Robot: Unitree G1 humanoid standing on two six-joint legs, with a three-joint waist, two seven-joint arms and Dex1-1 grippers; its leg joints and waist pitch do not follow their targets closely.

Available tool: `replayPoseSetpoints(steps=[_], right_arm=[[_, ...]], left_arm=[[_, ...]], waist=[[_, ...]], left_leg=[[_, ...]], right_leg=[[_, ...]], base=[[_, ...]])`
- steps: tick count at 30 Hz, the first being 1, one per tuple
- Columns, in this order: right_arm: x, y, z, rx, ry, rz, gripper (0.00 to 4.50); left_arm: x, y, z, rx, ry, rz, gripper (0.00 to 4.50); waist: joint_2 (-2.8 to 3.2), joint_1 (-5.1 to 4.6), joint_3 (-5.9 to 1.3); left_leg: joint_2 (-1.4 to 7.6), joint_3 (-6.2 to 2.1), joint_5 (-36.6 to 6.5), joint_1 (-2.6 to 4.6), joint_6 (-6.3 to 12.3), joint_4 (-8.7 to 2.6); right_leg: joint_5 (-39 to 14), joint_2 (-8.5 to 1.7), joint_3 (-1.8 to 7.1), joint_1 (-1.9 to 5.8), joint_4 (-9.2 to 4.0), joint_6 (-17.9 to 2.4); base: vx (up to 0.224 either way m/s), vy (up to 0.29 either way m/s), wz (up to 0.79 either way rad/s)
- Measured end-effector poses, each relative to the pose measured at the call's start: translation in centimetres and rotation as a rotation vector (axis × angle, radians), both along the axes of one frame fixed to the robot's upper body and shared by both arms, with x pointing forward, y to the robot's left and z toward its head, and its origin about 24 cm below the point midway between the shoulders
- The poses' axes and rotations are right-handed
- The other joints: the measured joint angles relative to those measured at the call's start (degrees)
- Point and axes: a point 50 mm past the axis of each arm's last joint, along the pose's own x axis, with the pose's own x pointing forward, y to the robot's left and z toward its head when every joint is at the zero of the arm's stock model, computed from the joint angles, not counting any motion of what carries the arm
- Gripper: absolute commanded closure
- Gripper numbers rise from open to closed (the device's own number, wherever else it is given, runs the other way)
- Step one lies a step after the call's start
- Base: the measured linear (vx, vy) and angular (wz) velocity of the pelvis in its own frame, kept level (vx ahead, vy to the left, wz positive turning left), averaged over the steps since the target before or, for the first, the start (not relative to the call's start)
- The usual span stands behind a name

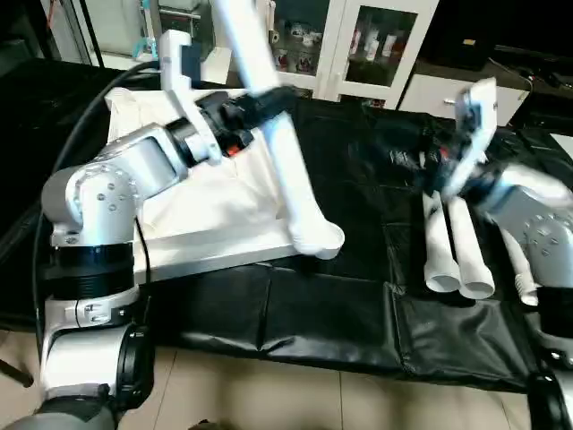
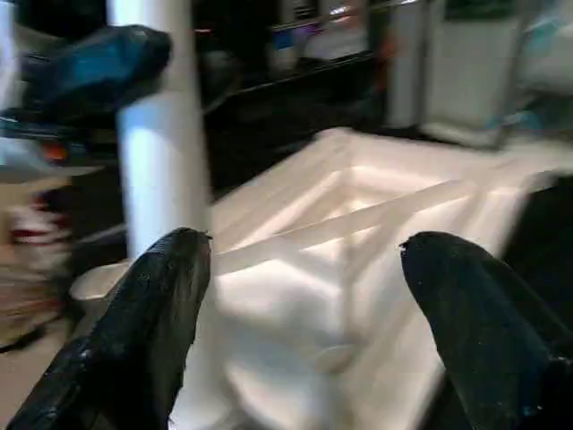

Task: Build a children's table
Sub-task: Pick table leg

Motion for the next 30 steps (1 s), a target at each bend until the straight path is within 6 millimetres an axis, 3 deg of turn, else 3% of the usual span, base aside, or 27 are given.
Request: replayPoseSetpoints(steps=[12,30], right_arm=[[-1.4,2.1,-0.3,-0.014,0.08,0.209,0.74],[-2.1,4.7,-0.7,-0.142,0.13,0.37,0.74]], left_arm=[[-1.1,-1.4,0.4,-0.031,-0.046,-0.217,2.7],[-1.8,-2.1,1.2,-0.005,-0.097,-0.37,2.71]], waist=[[0.0,0.25,0.0],[0.0,0.92,0.0]], left_leg=[[0.01,0.0,0.01,0.01,-0.02,0.01],[0.01,-0.01,0.02,0.04,-0.05,0.02]], right_leg=[[0.0,0.0,-0.01,0.0,0.03,0.0],[0.0,-0.01,-0.01,0.03,0.04,-0.01]], base=[[0.0,0.0,0.0],[0.0,0.0,0.0]])
